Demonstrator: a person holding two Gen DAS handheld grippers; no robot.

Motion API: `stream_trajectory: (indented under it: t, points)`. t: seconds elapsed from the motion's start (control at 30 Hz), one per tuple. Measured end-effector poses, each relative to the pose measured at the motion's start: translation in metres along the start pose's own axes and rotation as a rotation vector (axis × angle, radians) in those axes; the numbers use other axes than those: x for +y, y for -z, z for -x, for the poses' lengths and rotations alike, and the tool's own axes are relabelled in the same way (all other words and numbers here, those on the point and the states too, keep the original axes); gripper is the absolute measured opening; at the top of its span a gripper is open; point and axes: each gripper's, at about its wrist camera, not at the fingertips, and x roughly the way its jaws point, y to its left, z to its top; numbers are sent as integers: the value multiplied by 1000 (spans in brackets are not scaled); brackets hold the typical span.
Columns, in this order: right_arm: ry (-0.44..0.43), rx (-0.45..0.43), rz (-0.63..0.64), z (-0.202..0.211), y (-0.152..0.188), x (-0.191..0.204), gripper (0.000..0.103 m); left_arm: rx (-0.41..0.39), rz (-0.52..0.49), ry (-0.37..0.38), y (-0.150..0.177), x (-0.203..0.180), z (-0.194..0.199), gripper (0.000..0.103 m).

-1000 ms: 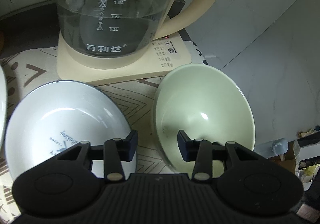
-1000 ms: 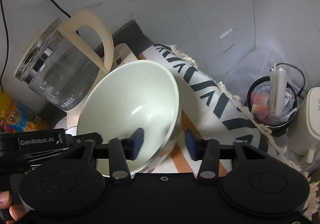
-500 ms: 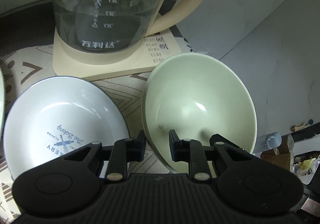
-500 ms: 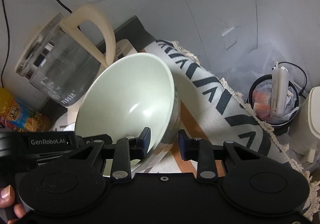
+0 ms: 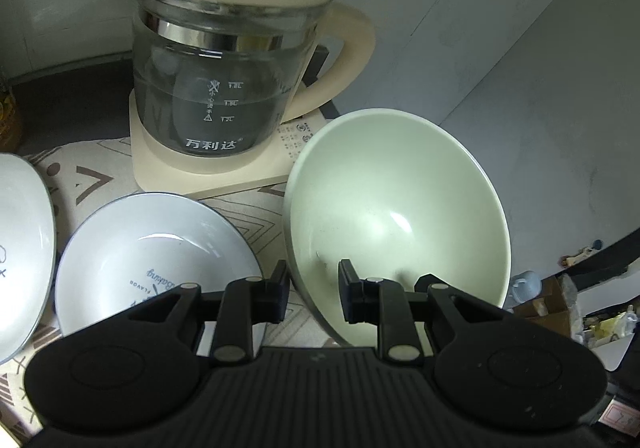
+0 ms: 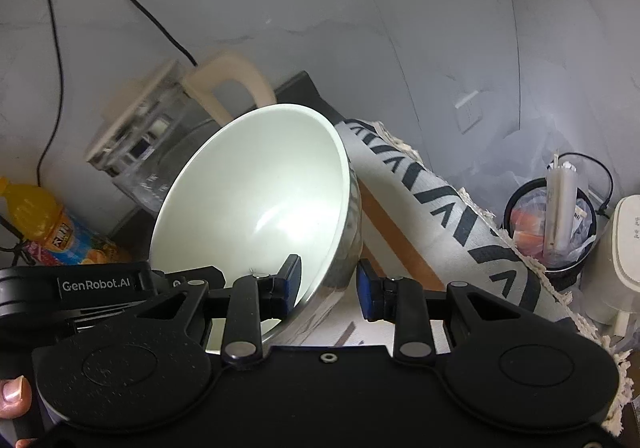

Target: Organize plates and bowls

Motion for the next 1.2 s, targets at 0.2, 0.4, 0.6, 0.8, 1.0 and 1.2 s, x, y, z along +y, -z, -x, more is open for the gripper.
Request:
stream_trajectory:
  t: [0.2,0.4,0.6,0.8,1.0,1.2]
  points:
    - [1,-39,26,22,6,14,30,-27,-14,17,8,3,23,23]
    - [4,-65,31,41,17,26,30,-39,-15,35,19,9,46,23]
    - [6,-81,38,58,30,37,30,-42,-25,40,34,16,65,23]
    - [12,-94,47,72,46,50,30,-42,-27,45,47,25,84,23]
    - [23,-103,50,84,63,62,30,-39,-38,45,57,28,97,25]
    - [36,-106,45,94,80,69,30,-15,-58,55,69,32,105,25]
